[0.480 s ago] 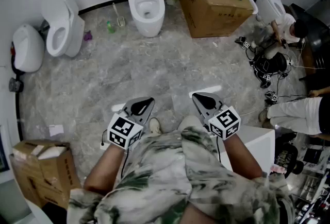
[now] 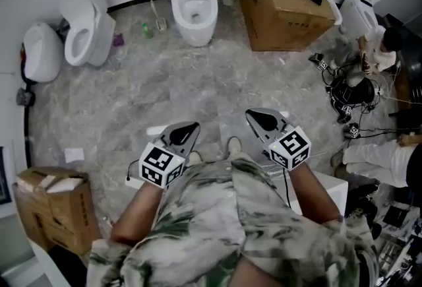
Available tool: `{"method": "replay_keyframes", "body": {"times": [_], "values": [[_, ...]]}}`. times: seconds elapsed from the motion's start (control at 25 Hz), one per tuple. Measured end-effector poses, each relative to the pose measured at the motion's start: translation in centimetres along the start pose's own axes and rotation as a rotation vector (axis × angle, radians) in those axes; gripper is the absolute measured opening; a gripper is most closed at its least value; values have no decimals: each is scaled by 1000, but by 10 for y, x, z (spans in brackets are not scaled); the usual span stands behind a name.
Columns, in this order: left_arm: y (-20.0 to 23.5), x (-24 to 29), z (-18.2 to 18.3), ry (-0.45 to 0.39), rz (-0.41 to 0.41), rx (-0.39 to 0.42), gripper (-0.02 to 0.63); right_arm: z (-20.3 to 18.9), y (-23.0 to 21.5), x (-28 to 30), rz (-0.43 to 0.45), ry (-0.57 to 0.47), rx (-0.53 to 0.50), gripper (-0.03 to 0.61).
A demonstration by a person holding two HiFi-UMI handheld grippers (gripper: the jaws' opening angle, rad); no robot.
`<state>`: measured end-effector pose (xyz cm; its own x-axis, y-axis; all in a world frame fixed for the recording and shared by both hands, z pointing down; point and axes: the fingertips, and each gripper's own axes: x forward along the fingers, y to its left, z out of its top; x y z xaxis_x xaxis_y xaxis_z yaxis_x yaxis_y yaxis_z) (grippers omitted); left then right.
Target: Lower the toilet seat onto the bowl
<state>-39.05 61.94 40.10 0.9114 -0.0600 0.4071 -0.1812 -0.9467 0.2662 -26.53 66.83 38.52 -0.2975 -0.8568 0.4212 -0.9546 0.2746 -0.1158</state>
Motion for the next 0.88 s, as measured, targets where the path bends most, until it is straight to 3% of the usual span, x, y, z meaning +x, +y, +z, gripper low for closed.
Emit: {"method": "replay_keyframes", "body": {"times": [0.04, 0.16, 0.28, 0.88], "values": [[-4, 10, 4, 4, 3, 5, 21, -1, -10, -3, 7, -3, 2, 23], [-16, 40, 16, 11, 10, 10, 21, -6, -42, -13, 29, -1, 11, 163], [-26, 67, 27, 23, 20, -1, 21, -9, -76, -23, 22, -13, 19, 192], [-49, 172, 66, 43, 74, -20, 21, -12, -192, -48, 72, -14, -7, 173]]}}
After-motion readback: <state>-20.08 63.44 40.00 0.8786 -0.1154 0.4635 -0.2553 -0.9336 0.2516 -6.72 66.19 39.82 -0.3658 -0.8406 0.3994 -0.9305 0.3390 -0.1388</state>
